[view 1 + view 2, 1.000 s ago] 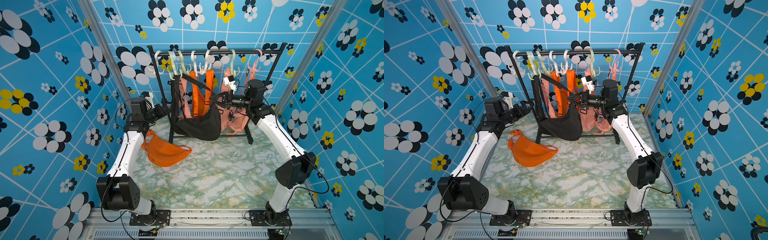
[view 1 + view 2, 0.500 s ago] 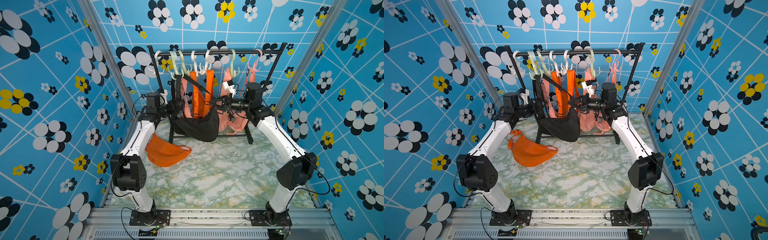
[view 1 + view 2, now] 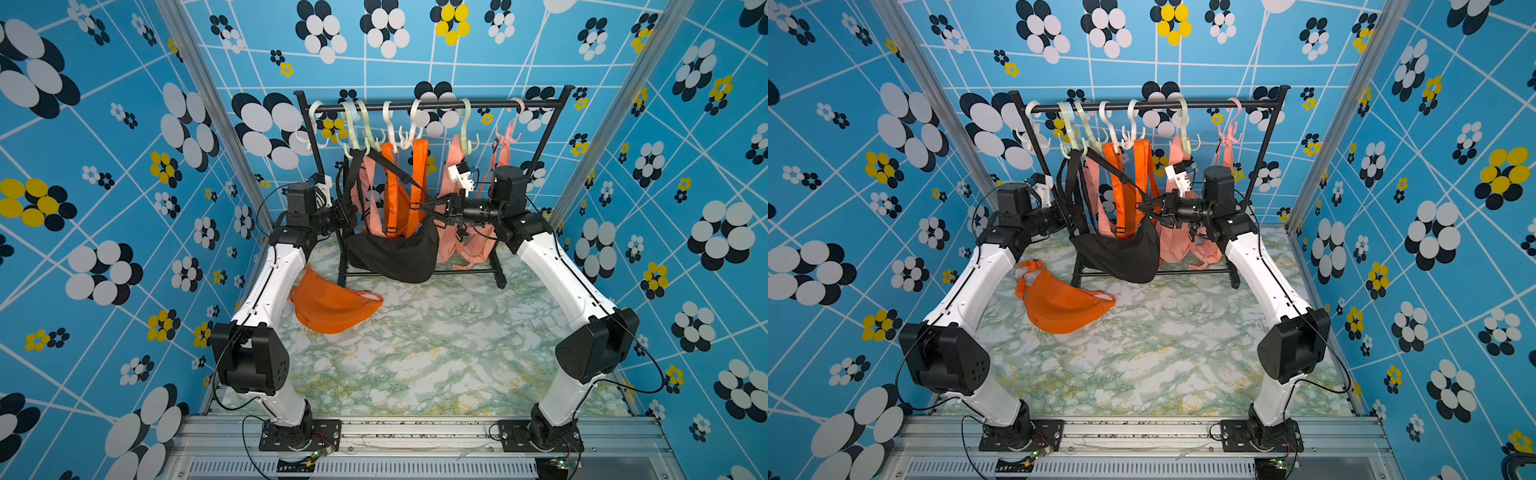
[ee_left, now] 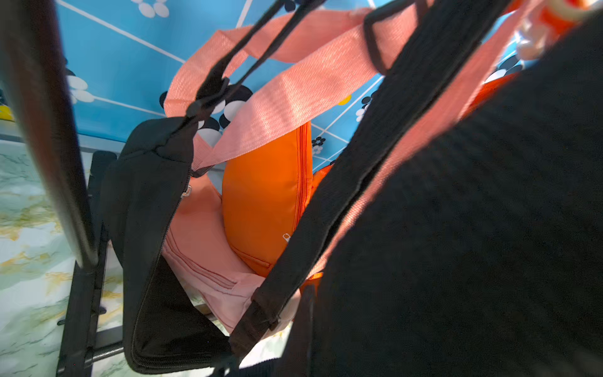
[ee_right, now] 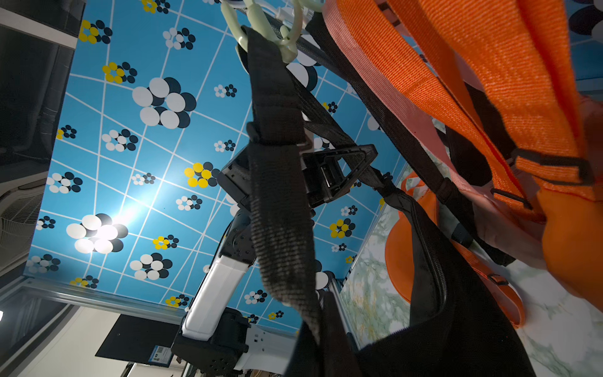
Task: Take the bag off the hook
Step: Pick up the bag from the hook.
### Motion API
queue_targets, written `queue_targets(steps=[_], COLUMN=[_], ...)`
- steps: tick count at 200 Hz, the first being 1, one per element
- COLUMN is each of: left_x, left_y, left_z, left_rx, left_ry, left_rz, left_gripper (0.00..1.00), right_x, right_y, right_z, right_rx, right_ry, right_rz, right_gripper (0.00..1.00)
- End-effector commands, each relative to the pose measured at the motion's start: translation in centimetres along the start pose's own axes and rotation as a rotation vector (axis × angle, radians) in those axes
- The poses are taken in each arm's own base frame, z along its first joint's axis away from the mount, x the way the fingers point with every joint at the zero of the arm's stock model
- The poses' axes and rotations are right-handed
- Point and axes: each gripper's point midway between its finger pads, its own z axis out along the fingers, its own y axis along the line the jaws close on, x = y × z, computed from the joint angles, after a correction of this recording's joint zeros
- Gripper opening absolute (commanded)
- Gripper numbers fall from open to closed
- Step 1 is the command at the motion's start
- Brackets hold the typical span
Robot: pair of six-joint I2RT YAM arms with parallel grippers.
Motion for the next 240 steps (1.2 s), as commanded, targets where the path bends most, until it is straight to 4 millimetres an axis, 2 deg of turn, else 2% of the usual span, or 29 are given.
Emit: queue_targets(steps=[1, 39, 62, 94, 114, 143, 170, 200, 240], left_x=[-1.9, -5.0, -7.3, -10.2, -12.1, -15.1, -17.5, -18.9, -19.4], left_y=[-2.5, -5.1, -6.9, -8.5, -9.2, -10.6, -13.6, -17.7, -21.7], left_z=[-2.7, -4.6, -5.5, -6.8, -7.8, -9.6, -11.8, -14.6, -17.9], left_rx=[0.010, 0.027, 0.049, 0.066, 0.080, 0.129, 0.232, 0.388, 0.510], left_ry=[-0.055, -0.123, -0.171, -0.239, -0.291, -0.366, -0.453, -0.519, -0.582], left_rz=[0.054, 0.095, 0.123, 0.143, 0.148, 0.159, 0.206, 0.272, 0.356], left_gripper=[0.03, 0.04, 0.05, 0.05, 0.06, 0.06, 0.06, 0.07, 0.10], right_x=[-1.1, -2.1, -3.6, -6.6, -7.5, -6.6, -3.9, -1.3, -0.9], right_y=[3.4, 8.4, 11.6, 14.7, 15.1, 17.3, 18.8, 18.5, 16.6], right_z=[-0.2, 2.7, 4.1, 3.9, 3.7, 3.5, 4.2, 5.6, 6.3], right_rx=[-0.035, -0.107, -0.159, -0.260, -0.257, -0.243, -0.153, -0.043, 0.055], right_ry=[-0.030, -0.024, -0.066, -0.195, -0.257, -0.294, -0.282, -0.255, -0.237], right_rz=[-0.088, -0.215, -0.283, -0.313, -0.358, -0.501, -0.693, -0.843, -0.867], right_gripper=[0.00, 0.00, 0.00, 0.00, 0.00, 0.00, 0.00, 0.00, 0.00])
